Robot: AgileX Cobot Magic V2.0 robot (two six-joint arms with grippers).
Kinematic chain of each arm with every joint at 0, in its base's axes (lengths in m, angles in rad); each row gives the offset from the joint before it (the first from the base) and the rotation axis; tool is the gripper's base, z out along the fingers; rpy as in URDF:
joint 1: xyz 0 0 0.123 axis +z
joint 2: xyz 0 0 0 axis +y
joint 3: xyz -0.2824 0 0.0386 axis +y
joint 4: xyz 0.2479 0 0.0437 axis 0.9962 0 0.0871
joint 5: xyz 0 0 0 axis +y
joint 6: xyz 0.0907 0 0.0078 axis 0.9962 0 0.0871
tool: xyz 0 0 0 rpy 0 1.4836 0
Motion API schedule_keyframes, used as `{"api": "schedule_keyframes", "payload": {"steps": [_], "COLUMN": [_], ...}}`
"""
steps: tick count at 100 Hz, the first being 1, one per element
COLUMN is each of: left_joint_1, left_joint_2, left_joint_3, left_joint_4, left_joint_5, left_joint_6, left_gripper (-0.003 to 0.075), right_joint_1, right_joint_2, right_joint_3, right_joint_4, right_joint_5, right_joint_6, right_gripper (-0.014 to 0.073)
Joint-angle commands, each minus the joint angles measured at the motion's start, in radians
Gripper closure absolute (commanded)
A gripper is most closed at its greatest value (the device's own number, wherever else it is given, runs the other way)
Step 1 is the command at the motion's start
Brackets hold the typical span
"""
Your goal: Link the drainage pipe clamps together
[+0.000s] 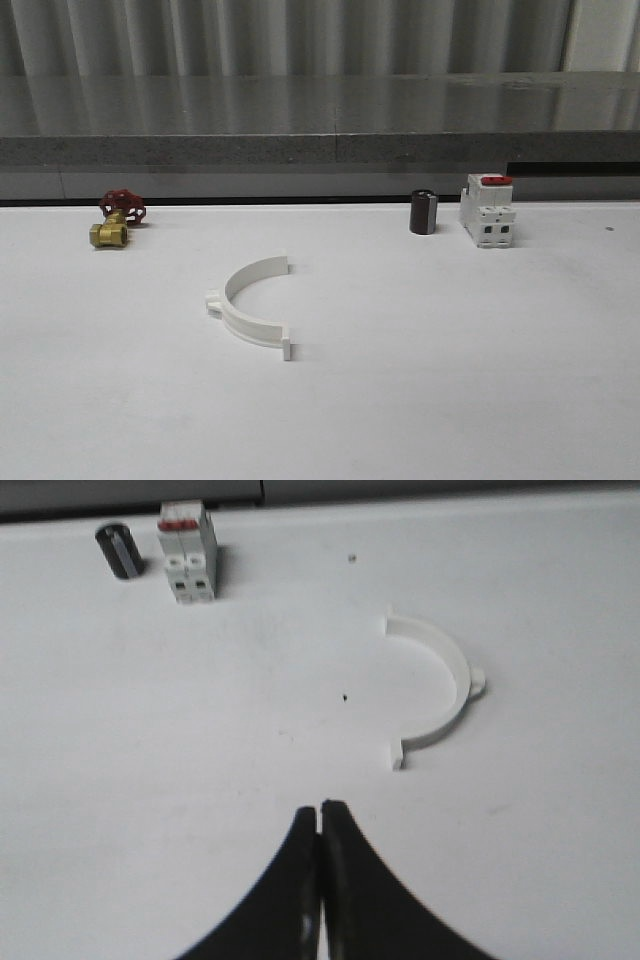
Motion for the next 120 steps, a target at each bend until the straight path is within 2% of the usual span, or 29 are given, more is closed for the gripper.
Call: {"api": "schedule_keyframes", "payload": {"steps": [1, 9, 19, 26, 48, 86, 120], "left_joint_1": [0.0, 0.0, 0.0, 0.0, 0.0, 0.0, 0.0], "left_joint_2": [0.011, 0.011, 0.011, 0.011, 0.011, 0.011, 0.011], "left_joint_3": [-0.027, -0.027, -0.027, -0.027, -0.027, -0.027, -0.027], "left_joint_4": [0.008, 0.008, 0.008, 0.008, 0.008, 0.008, 0.008], "left_joint_5": [-0.075, -0.075, -0.075, -0.075, -0.075, -0.075, -0.075], "left_joint_6": [0.001, 0.001, 0.001, 0.001, 0.001, 0.001, 0.001], "left_gripper": [0.074, 0.074, 0.074, 0.074, 0.074, 0.074, 0.074], "right_joint_1": [0.001, 0.001, 0.001, 0.001, -0.017, -0.24, -0.313], "right_joint_2": [0.119, 0.231, 0.341, 0.415, 0.629, 0.991, 1.208], "right_joint_3": [-0.089, -0.136, -0.195, -0.232, -0.35, -0.585, -0.73], "right_joint_4": [-0.001, -0.002, -0.002, -0.003, -0.045, -0.052, 0.008], "right_joint_5": [0.007, 0.029, 0.051, 0.066, 0.096, 0.189, 0.203], "right_joint_6": [-0.009, -0.009, -0.009, -0.009, -0.009, -0.017, -0.104], "right_gripper": [0.055, 0.0384, 0.0098, 0.0007, 0.005, 0.0055, 0.0055]}}
